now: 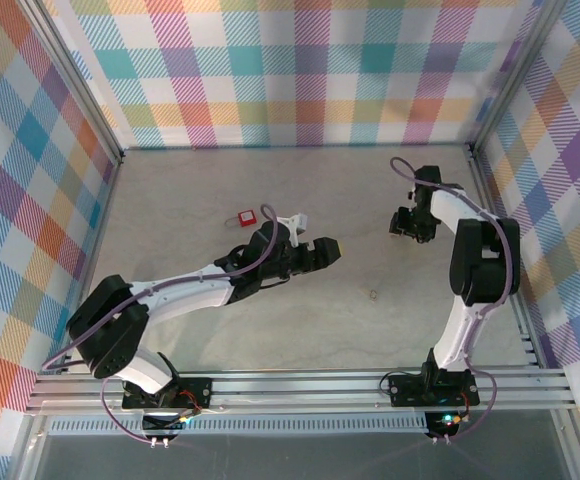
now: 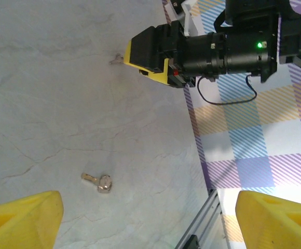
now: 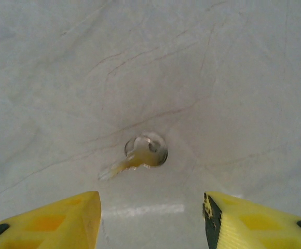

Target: Unlock with the key

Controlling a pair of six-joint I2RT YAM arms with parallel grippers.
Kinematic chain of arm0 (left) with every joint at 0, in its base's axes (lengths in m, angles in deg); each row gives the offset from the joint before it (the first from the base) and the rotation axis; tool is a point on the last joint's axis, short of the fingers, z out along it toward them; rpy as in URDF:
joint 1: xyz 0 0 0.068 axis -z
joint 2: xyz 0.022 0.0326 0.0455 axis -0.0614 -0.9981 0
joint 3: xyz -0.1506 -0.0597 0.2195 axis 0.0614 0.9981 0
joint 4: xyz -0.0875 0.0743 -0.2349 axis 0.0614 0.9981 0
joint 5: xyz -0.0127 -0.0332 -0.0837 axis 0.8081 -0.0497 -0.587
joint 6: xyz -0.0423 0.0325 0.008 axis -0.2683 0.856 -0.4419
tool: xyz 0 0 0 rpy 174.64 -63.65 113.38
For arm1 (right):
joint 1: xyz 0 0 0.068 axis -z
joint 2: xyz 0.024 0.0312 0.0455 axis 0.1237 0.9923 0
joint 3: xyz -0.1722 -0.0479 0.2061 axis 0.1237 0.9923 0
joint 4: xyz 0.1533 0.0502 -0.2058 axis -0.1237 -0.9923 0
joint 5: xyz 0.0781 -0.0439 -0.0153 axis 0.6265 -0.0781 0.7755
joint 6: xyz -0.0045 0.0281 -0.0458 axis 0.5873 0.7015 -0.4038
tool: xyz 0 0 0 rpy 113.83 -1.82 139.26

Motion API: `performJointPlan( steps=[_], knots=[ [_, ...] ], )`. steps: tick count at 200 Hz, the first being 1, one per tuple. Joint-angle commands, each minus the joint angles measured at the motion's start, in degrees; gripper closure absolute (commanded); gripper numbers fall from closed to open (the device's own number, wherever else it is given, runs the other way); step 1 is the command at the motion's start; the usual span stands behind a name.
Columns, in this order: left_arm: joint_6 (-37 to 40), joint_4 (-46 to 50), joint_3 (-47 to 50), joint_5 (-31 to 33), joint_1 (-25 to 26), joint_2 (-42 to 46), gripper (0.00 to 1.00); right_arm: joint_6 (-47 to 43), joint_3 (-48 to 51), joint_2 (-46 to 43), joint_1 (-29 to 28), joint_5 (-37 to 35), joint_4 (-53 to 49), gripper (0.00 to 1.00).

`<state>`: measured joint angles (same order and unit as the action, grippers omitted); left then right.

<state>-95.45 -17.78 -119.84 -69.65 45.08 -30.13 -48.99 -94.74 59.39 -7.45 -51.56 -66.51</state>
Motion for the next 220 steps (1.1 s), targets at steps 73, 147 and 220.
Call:
performJointPlan(
  steps=[73, 147, 220],
  knots=[
    [3.3, 4.1, -0.2, 2.4, 1.0, 3.4, 0.14, -7.2, -7.4, 6.1, -0.2, -0.3, -3.2, 0.56],
    [3.6, 4.9, -0.2, 2.8, 1.1, 3.6, 0.14, -6.5, -7.6, 8.6, -0.3, 0.1, -3.5, 0.56],
    [3.6, 5.7, -0.2, 3.2, 1.1, 3.6, 0.14, -3.2, -7.7, 10.6, -2.3, 0.3, -3.7, 0.75]
  ],
)
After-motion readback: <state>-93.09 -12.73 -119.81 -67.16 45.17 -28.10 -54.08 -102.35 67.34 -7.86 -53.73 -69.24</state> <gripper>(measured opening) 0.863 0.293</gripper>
